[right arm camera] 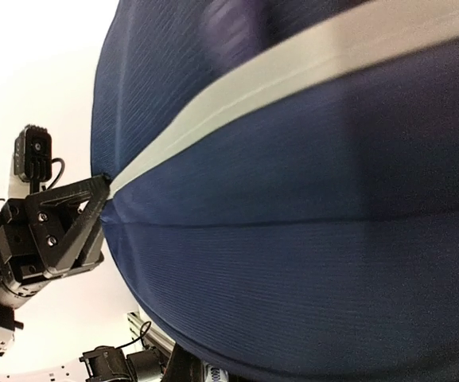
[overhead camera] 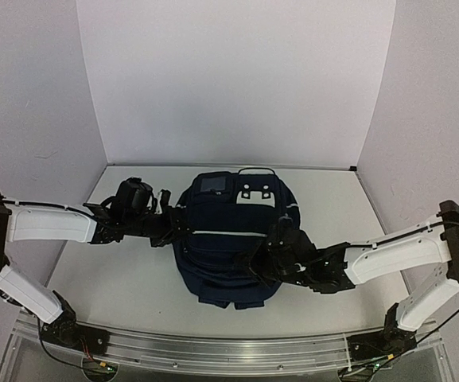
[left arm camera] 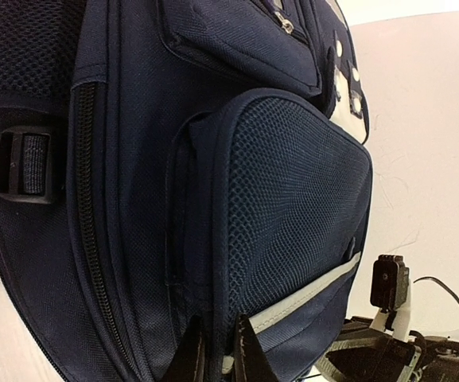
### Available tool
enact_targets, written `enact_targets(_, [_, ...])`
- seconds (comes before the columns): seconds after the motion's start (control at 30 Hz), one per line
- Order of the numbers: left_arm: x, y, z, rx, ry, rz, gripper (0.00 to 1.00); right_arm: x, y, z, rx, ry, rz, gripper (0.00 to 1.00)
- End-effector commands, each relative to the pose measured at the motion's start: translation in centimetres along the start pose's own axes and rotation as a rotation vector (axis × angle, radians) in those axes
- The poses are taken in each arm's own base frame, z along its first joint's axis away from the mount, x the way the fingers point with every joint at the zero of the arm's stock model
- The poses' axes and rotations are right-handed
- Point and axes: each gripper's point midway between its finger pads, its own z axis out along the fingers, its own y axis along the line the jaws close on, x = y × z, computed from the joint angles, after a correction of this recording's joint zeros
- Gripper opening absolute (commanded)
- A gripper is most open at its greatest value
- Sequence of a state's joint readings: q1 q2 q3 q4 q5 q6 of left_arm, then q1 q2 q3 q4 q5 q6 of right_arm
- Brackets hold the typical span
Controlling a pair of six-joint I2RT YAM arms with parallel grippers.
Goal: Pack the student bag
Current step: Zip the student bag at the center of the board.
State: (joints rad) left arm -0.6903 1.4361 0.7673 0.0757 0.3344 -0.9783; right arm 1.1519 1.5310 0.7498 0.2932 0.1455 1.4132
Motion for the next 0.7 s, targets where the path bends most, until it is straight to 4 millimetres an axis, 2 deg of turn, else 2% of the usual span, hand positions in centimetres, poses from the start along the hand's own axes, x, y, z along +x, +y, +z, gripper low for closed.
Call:
enact_targets(0.0, [-4.4, 3.6, -3.3, -0.116, -0.136, -0.008, 0.0, -3.0, -1.3, -2.0, 0.012, -0.103, 0.043, 0.0])
enact_targets(0.17, [-7.2, 5.7, -4.6, -0.126, -0.153, 0.033, 0.0, -4.9, -1.8, -2.4, 0.022, -0.111, -0.033, 0.0])
enact_targets(0.27, [-8.2, 5.6, -4.5, -0.099, -0.124, 0.109, 0.0, -6.5, -2.2, -1.7, 0.041, -0.086, -0.114, 0.0])
enact_targets(0.3, [-8.5, 5.4, -4.5, -0.095, -0.122, 0.154, 0.0, -7.6, -2.2, -1.5, 0.045, -0.089, -0.147, 0.0])
enact_targets(0.37, [-8.7, 5.1, -4.5, -0.084, -0.117, 0.236, 0.0, -8.8, -1.9, -1.1, 0.047, -0.067, -0.226, 0.0])
enact_targets(0.5, [-8.7, 4.7, -4.5, -0.072, -0.091, 0.393, 0.0, -10.7, 0.1, -0.1, 0.021, -0.017, -0.408, 0.0])
enact_targets(0.57, [-8.7, 5.2, -4.6, -0.086, -0.082, 0.43, 0.0, -11.4, -0.2, 0.5, 0.035, 0.01, -0.451, 0.0])
enact_targets(0.67, [-9.0, 5.4, -5.0, -0.088, -0.083, 0.464, 0.0, -14.0, -1.5, 0.8, 0.067, 0.015, -0.449, 0.0])
